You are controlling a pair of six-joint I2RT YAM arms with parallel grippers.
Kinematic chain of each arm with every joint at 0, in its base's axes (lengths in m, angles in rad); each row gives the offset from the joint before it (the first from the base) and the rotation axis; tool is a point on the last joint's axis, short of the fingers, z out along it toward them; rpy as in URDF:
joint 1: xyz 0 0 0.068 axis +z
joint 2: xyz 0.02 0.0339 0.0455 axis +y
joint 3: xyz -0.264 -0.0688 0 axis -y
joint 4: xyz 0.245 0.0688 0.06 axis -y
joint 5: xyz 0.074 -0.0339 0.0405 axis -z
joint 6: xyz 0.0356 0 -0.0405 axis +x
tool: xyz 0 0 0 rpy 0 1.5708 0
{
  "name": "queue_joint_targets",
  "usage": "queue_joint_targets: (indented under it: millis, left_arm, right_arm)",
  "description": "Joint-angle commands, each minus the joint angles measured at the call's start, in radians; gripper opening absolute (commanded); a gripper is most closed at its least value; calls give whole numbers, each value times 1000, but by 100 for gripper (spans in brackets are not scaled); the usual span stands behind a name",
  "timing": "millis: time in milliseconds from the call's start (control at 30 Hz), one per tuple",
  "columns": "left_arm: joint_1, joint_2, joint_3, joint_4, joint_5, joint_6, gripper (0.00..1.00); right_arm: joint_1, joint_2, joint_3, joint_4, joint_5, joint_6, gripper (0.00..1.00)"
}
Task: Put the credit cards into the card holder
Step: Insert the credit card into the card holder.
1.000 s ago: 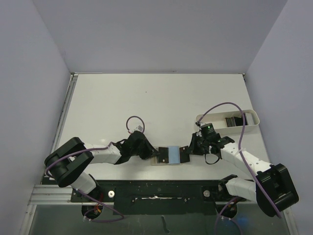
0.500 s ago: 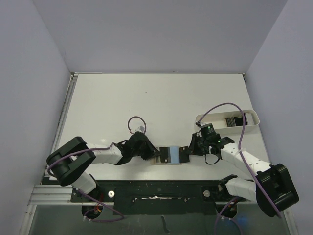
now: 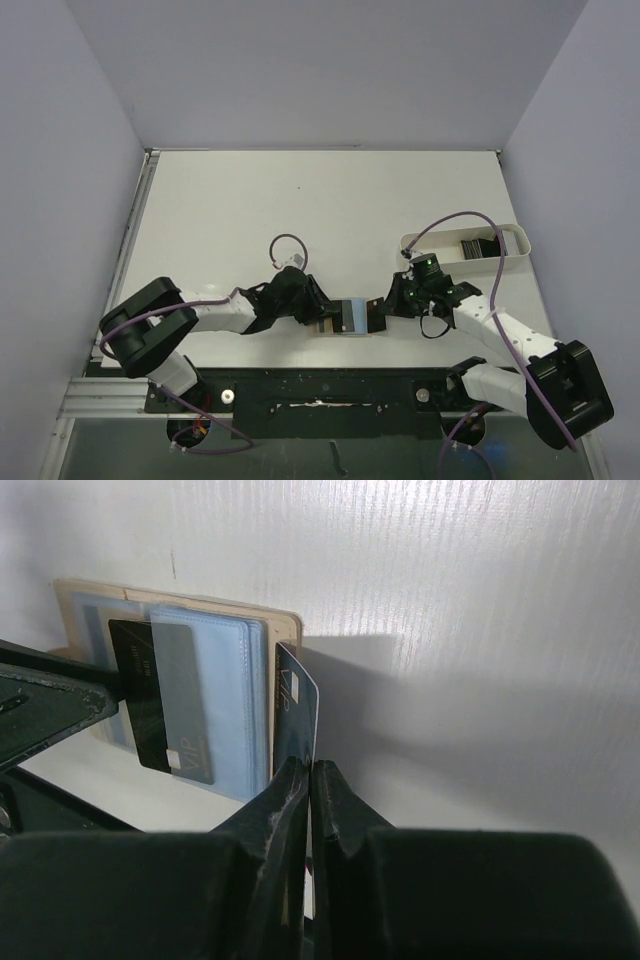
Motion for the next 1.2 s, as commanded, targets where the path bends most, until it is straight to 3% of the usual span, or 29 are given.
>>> queue_joint_targets:
  millis: [0,1167]
  left_arm:
    - [-5,-53,47,-63,-47,48,32]
    - [-31,70,95,21,27,54,35]
  right_arm:
    - [10,-14,-21,-17,6,-7,0]
    - [21,-15,-27,-8,-2,-7,0]
